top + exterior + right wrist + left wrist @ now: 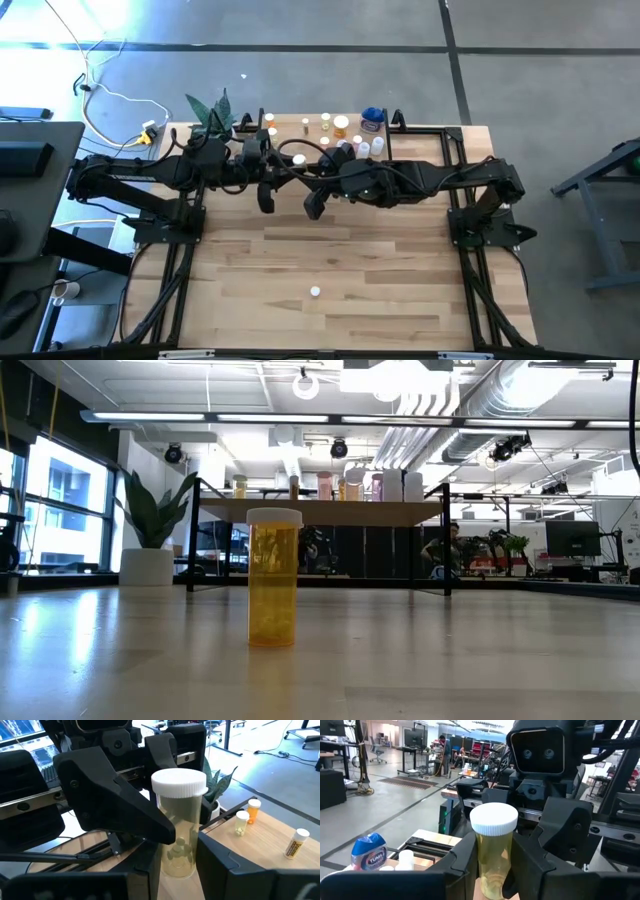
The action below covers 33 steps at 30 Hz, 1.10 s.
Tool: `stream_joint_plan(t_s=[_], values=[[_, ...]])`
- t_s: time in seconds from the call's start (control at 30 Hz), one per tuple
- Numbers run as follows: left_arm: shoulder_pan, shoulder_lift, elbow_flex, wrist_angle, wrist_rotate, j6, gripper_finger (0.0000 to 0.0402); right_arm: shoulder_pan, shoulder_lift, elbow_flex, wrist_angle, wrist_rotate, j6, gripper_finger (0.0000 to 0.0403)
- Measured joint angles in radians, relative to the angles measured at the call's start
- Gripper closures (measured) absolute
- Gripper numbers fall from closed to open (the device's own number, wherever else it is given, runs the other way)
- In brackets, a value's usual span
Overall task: Pick and place medicine bottles onto shelf by color
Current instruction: Put the yellow pill bottle on the shelf
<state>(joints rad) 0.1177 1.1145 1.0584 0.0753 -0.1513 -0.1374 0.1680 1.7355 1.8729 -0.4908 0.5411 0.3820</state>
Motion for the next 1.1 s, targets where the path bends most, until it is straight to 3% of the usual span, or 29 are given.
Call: stream_joint_plan(t_s=[0.23,0.53,0.73,1.1], values=[[0.0,0.0,0.0,-0.02,-0.017,0.066,0.0313,-0.006,0.0,0.0,-0.016,0.006,0.004,0.0262],[0.0,-0.003,0.0,-0.068,-0.134,0.102,0.0313,-0.014,-0.039,-0.001,-0.055,0.008,0.003,0.0183],[0.001,-0.004,0.0,-0.083,-0.227,0.116,0.0314,-0.028,-0.093,-0.001,-0.097,0.01,-0.026,0.0179],[0.001,-0.004,0.0,-0.126,-0.415,0.0,0.0314,-0.118,-0.206,-0.001,-0.112,0.017,-0.273,0.018]])
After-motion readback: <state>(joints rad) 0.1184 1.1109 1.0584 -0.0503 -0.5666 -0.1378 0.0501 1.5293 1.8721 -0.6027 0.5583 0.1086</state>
